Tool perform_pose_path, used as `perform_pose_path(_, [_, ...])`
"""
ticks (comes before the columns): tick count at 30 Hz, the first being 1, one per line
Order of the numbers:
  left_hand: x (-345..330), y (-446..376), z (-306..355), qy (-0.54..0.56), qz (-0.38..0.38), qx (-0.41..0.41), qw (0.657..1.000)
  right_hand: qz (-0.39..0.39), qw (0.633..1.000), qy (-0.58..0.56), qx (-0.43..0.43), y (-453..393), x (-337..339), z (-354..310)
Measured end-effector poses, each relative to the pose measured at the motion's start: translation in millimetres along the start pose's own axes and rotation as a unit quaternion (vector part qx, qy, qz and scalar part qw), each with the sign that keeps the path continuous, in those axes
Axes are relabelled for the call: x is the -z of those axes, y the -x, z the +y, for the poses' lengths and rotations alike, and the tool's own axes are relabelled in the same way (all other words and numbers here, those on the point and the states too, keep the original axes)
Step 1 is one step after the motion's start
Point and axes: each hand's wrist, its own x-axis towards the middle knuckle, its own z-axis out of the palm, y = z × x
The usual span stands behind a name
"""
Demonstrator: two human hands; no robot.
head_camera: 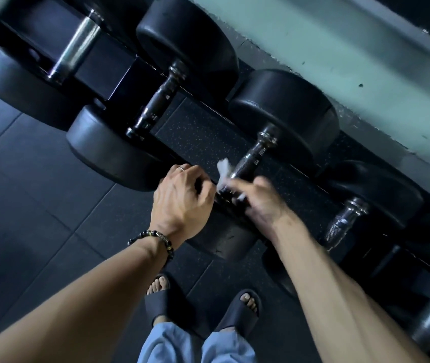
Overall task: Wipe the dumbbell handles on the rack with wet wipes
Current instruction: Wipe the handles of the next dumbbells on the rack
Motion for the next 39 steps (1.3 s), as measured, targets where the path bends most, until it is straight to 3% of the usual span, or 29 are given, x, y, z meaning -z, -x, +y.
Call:
perform_pose_path(2, [0.4,1.0,-0.3,0.0,0.002,-0.001,1.0,-0.052,0.998,0.03,-0.019,10.3,5.1,-4.5])
perform_pose_path(7, [-0.1,-0.7,-1.6,-0.007,-0.009,-0.008,1.0,0.019,0.989,-0.131,0.061,-12.7,14.7,-23.7])
perform_pose_path(10, [0.1,-0.2,-0.8,0.001,-0.014,-0.007,1.0,0.075,0.993,-0.071,0.051,-11.0,14.3,-6.1])
perform_pose_path(15, [2.8,0.1,1.6,-0.002,-0.033,-0.004,0.999,0.143,0.98,0.133,0.04,27.3,22.9,14.9])
perform_pose_path(18, [5.6,1.1,4.1,0.004,-0.047,0.002,0.999,0.185,0.972,0.124,0.08,58.6,22.4,10.4])
perform_pose_path(21, [10.5,-1.1,4.5,0.013,-0.086,0.003,0.996,0.162,0.976,0.088,0.117,79.6,7.9,-1.2])
perform_pose_path(26, [32.6,-16.5,4.8,0.13,-0.203,-0.052,0.969,0.136,0.974,0.106,0.145,86.3,-16.9,-12.2])
perform_pose_path(30, [41.9,-26.4,14.3,0.114,-0.117,-0.073,0.984,0.244,0.94,0.068,0.23,87.5,-33.9,-8.4])
perform_pose_path(33, [45.4,-27.9,18.6,0.115,-0.09,-0.046,0.988,0.273,0.905,0.158,0.285,86.0,-44.3,0.0])
perform_pose_path(35, [46.7,-32.5,20.2,0.092,-0.073,-0.046,0.992,0.27,0.899,0.19,0.289,83.1,-48.4,9.9])
perform_pose_path(39, [46.7,-58.6,20.4,0.013,-0.063,-0.014,0.998,0.385,0.851,0.234,0.271,68.4,-50.8,42.9])
